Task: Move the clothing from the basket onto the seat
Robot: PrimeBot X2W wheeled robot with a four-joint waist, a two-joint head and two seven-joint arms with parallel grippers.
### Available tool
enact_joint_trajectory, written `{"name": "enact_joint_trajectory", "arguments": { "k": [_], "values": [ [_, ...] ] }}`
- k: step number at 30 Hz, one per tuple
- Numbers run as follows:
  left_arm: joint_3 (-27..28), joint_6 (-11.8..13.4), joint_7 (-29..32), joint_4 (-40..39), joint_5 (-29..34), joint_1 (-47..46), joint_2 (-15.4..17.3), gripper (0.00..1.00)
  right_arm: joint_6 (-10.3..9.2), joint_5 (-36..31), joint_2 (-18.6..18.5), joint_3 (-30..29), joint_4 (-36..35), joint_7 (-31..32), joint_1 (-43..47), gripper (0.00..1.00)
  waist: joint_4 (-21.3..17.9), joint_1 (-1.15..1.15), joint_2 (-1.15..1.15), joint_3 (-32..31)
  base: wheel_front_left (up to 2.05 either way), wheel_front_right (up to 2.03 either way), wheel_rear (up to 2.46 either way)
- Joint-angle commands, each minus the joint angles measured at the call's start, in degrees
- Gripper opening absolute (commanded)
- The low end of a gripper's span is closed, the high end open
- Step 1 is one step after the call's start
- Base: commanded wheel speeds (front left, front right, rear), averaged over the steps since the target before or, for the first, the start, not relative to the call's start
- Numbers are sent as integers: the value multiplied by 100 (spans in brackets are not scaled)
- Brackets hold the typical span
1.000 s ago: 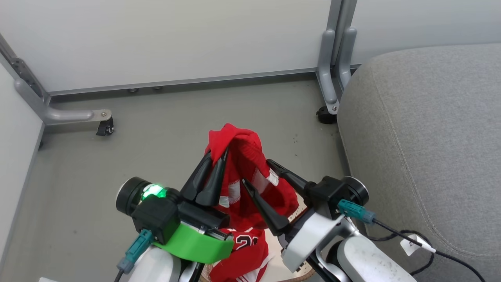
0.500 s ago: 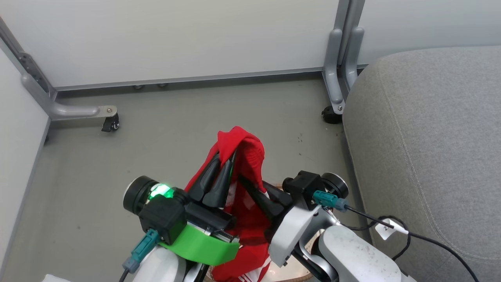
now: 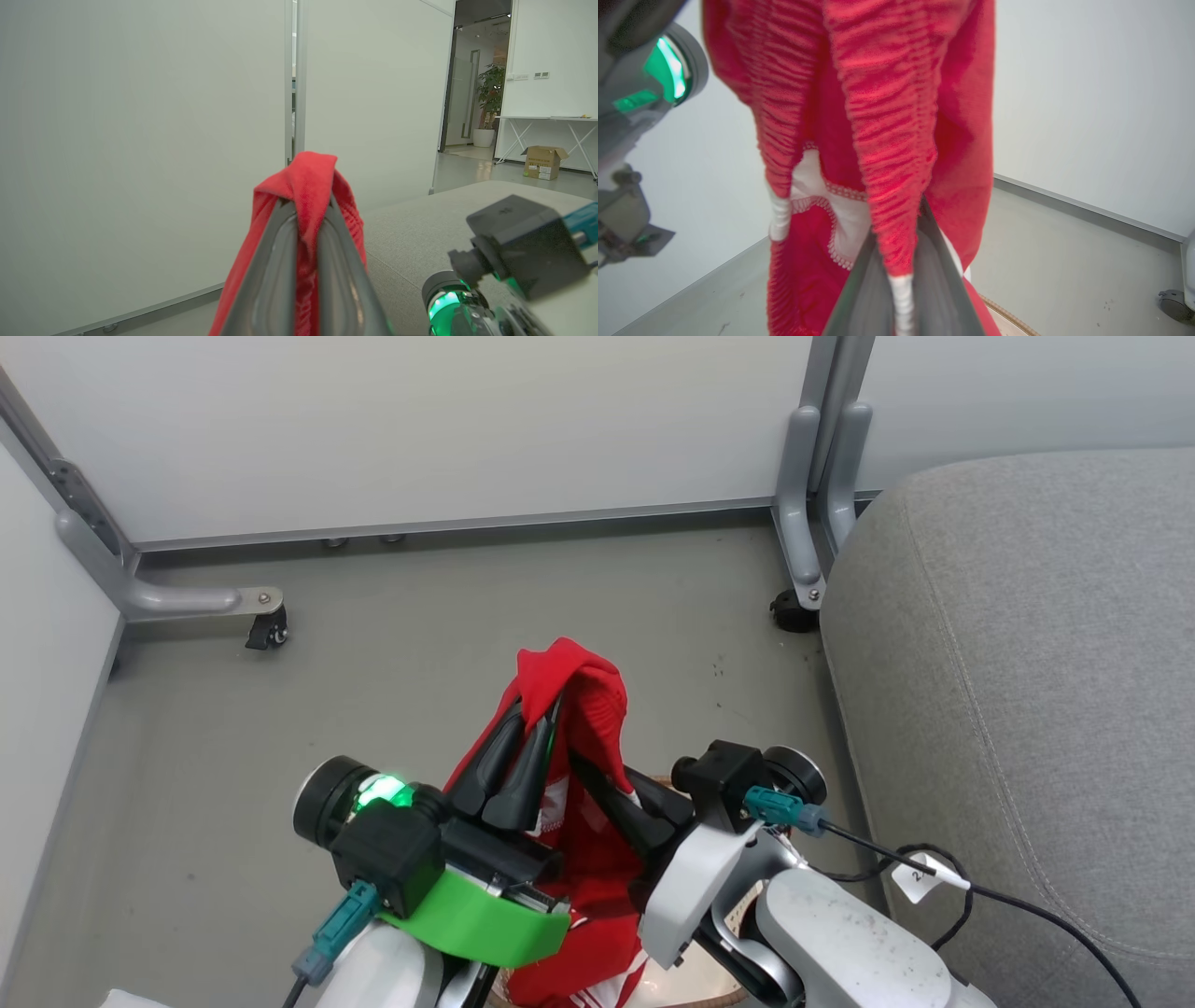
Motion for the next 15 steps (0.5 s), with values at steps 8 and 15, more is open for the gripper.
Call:
{"name": "enact_joint_trajectory", "arguments": {
  "k": [8, 15],
  "values": [
    [-30, 8, 6, 177, 73, -70, 89, 100, -2, 105, -4, -78, 65, -124, -144, 0, 25, 0, 0, 32, 0, 0, 0],
    [-210, 6, 333, 243, 152, 166, 344, 100, -2, 122, 4, -201, 175, -210, -229, 0, 36, 0, 0, 41, 0, 0, 0]
  ]
}}
